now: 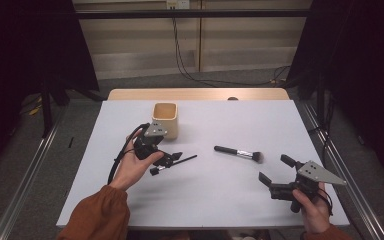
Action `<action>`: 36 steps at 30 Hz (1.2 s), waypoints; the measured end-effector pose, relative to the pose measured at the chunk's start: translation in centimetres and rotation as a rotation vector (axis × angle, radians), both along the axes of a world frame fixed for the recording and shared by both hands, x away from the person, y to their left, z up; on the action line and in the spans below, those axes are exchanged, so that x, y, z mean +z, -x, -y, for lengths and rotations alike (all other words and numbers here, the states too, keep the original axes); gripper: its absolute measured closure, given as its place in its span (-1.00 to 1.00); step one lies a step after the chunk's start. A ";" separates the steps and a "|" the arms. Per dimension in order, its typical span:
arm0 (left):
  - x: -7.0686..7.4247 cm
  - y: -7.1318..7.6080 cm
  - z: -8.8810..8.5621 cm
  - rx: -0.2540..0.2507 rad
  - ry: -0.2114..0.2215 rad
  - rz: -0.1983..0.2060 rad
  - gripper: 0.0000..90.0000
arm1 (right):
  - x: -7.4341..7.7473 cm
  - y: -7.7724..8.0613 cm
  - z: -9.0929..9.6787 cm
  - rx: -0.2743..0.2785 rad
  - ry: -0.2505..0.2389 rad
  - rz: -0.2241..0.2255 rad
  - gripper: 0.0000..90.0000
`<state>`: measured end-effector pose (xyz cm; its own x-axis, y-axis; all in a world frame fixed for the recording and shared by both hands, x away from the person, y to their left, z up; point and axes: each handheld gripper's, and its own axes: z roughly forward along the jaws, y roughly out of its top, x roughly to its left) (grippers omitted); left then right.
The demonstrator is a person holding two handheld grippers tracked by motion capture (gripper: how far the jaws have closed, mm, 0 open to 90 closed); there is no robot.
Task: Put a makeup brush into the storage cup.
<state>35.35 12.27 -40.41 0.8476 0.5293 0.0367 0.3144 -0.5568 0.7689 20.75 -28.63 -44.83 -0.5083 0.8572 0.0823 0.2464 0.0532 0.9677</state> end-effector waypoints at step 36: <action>-3.2 -3.4 2.4 -0.145 -0.447 -0.360 -0.83 | -0.1 -0.1 -0.2 0.017 0.010 -0.009 -1.00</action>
